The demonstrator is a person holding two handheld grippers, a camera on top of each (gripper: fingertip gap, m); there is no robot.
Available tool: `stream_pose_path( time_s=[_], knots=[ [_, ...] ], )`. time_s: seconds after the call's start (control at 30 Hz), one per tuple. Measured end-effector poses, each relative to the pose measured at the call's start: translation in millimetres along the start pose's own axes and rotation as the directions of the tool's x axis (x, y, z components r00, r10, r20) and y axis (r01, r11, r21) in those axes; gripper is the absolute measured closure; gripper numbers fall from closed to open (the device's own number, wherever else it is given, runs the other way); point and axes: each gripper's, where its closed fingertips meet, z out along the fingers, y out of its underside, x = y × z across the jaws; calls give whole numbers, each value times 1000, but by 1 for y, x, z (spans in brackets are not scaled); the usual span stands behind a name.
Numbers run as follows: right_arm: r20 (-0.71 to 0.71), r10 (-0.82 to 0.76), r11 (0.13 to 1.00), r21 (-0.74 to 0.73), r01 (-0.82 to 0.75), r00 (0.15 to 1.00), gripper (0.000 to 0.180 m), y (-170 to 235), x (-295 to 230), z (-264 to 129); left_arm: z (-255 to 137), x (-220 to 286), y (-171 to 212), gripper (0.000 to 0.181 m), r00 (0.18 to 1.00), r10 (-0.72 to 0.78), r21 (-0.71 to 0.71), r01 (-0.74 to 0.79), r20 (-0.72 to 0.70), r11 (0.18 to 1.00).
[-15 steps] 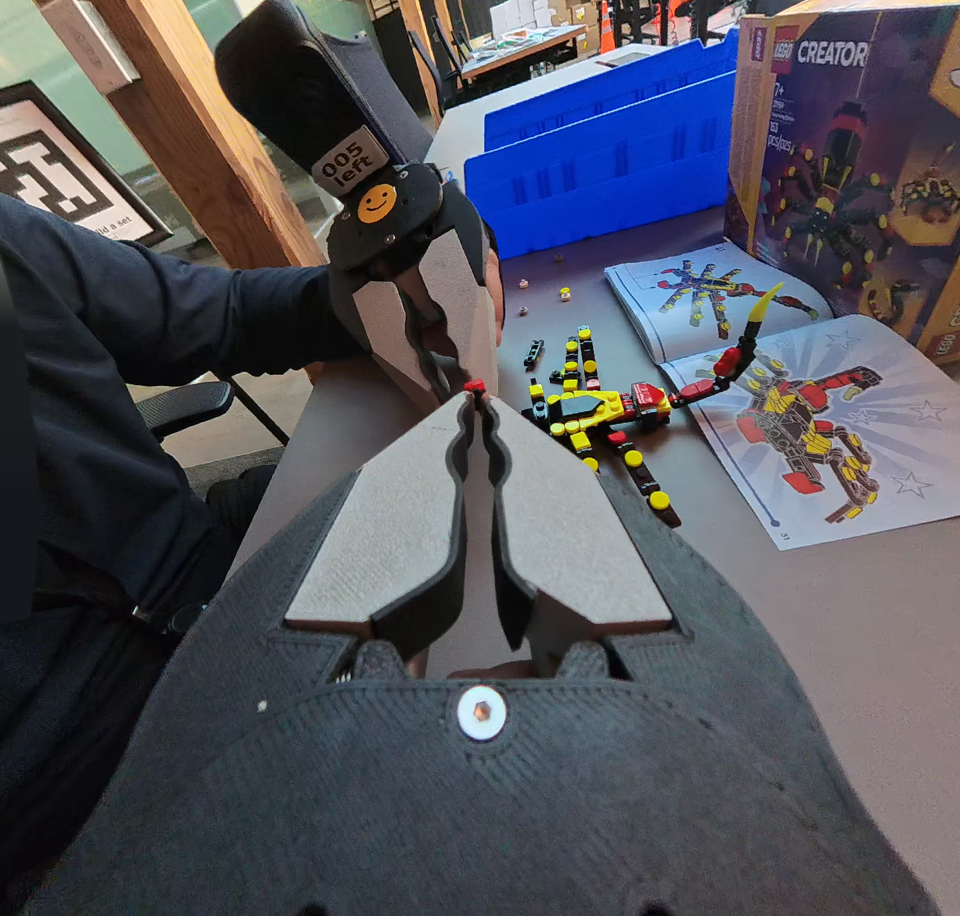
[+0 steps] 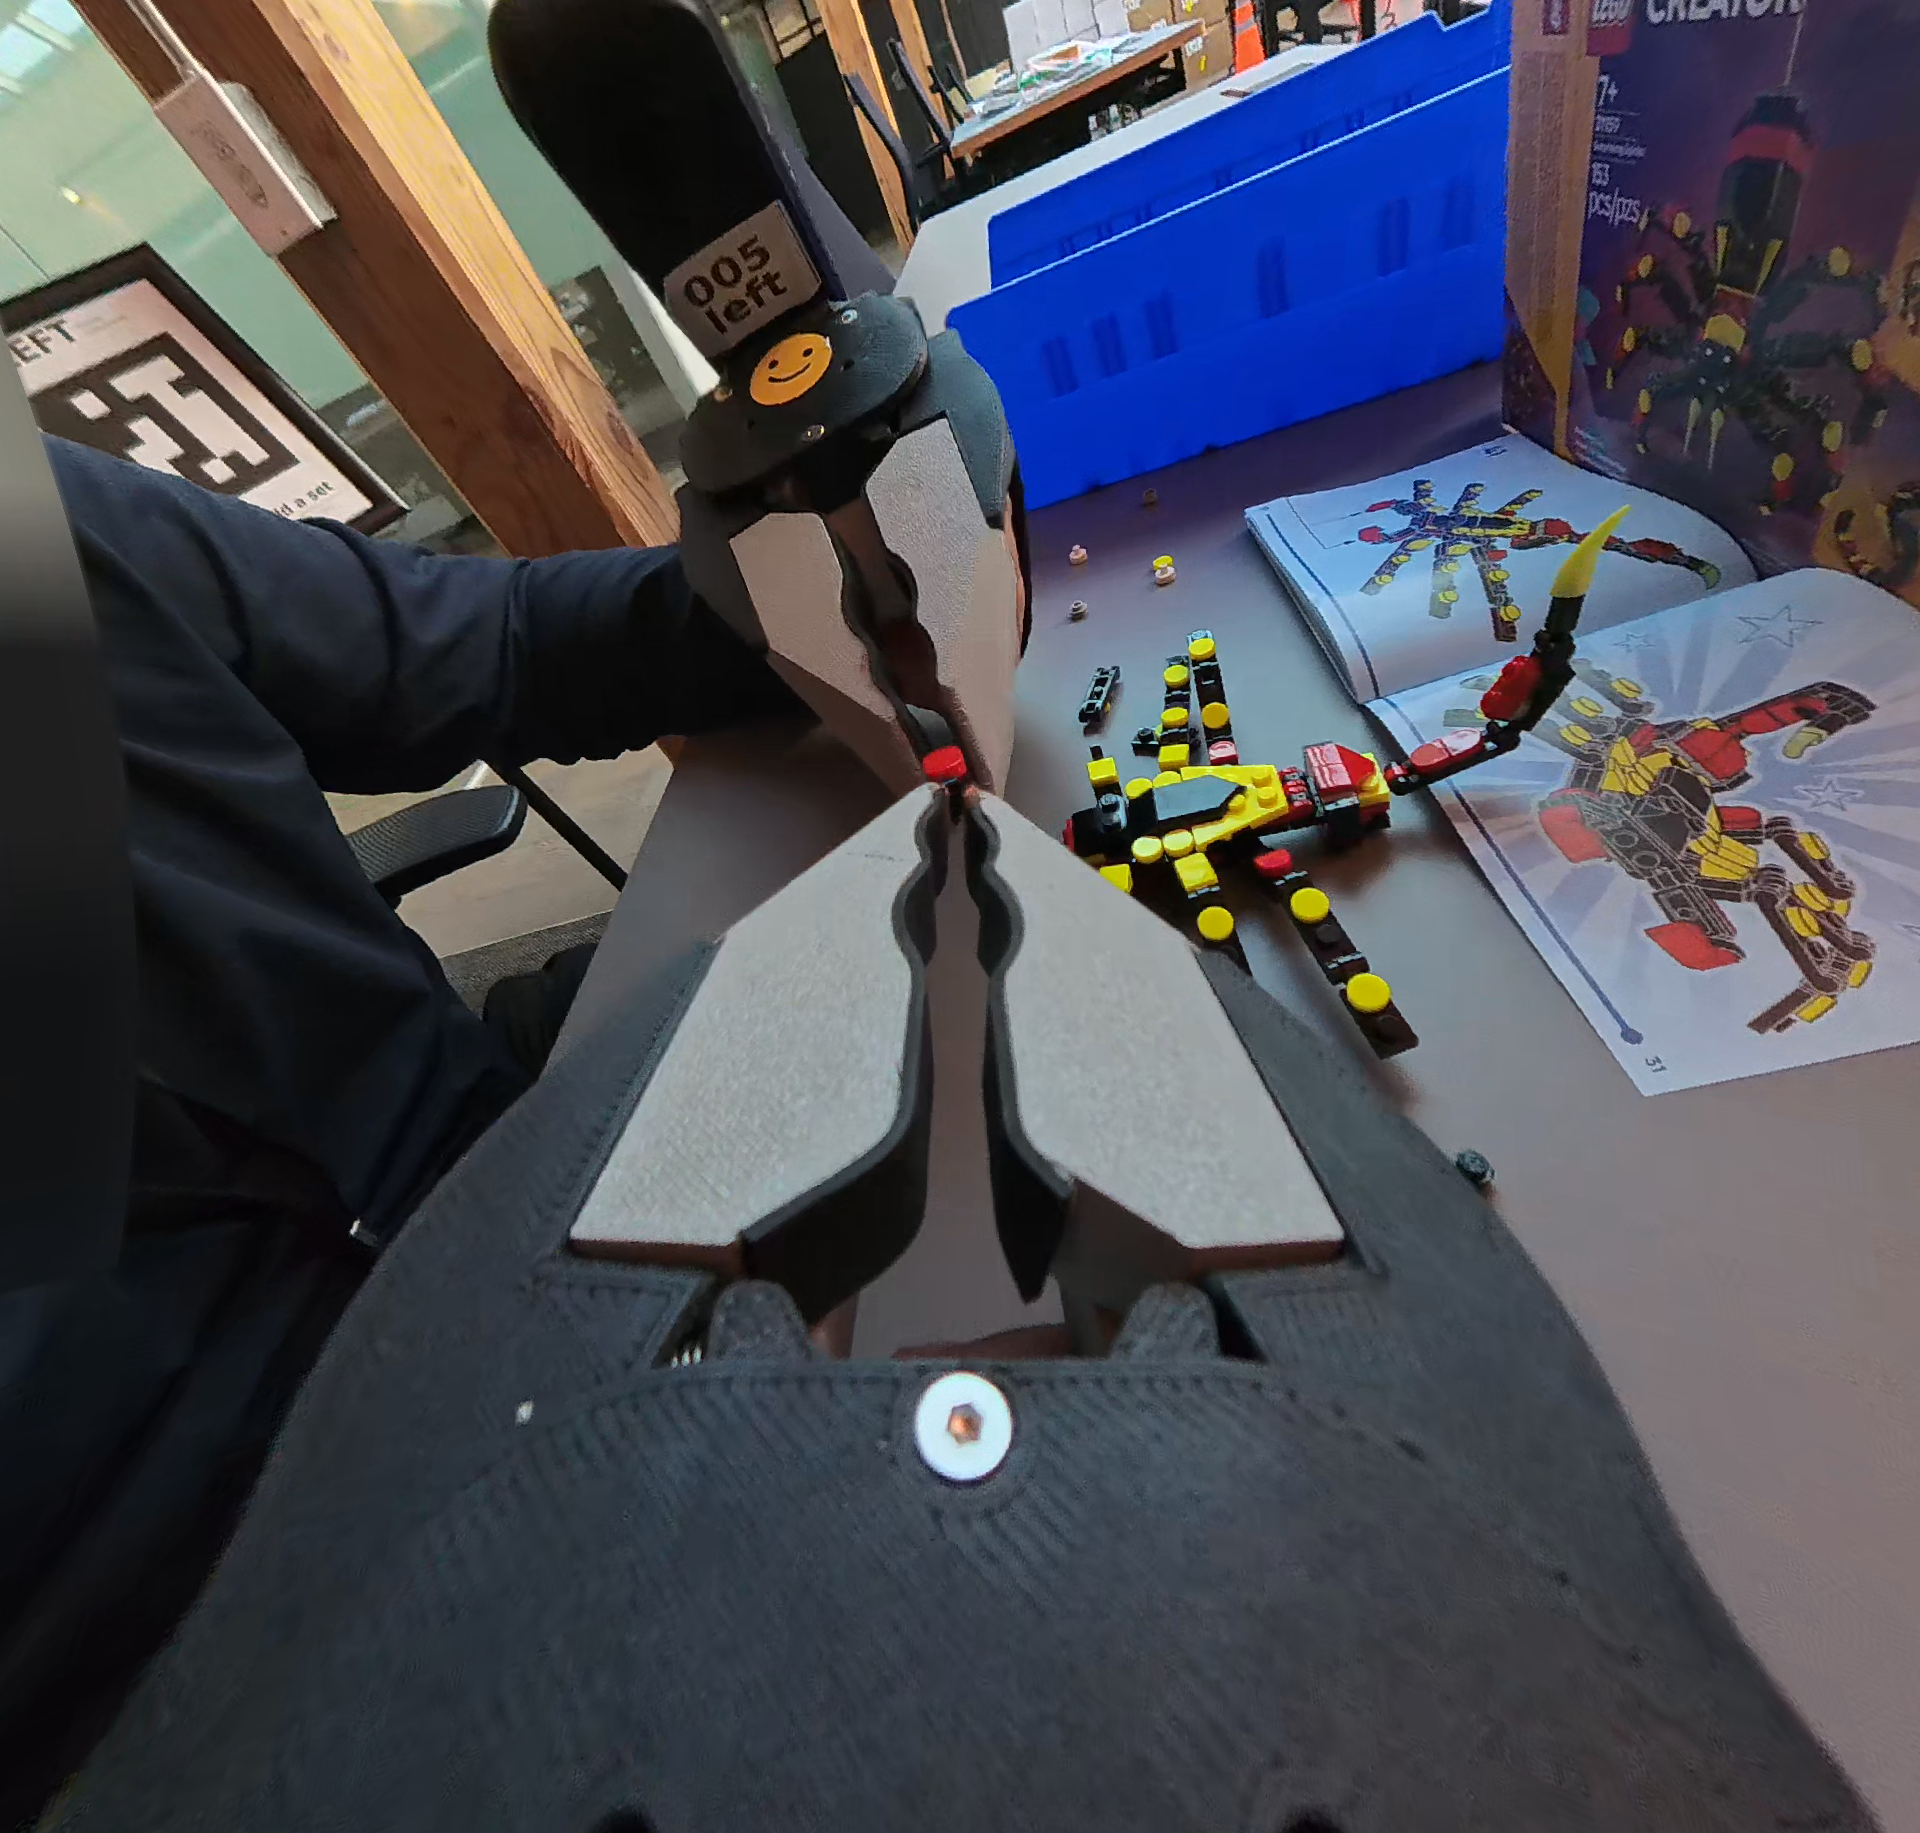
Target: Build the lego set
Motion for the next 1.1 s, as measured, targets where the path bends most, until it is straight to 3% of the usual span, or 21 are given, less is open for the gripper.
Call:
stream_pose_path(
  time_s=[0.23, 0.33, 0.6, 0.87, 1.1],
  knots=[
    [-79, -90, 991, -111, 80, 993, 180, 16, 11, 2, 5, -3, 15, 178, 1000, 16, -90, -14, 22, 996],
    [-81, -100, 988, -122, 90, 992, 180, 16, 10, 1, 3, -3, 11, 179, 1000, 20, -62, -18, 22, 998],
    [2, 79, 996, 47, -79, 997, 180, -6, 4, -2, -5, -8, -12, 179, 993, -116, 120, 119, -30, 986],
    [140, 270, 921, 250, -298, 952, 180, -30, 1, -4, -7, -10, -23, 167, 972, -220, 207, 234, -88, 950],
    [107, 267, 920, 267, -286, 958, 180, -29, 3, 0, -9, -13, -31, 172, 974, -216, 262, 228, -74, 938]
  ],
)
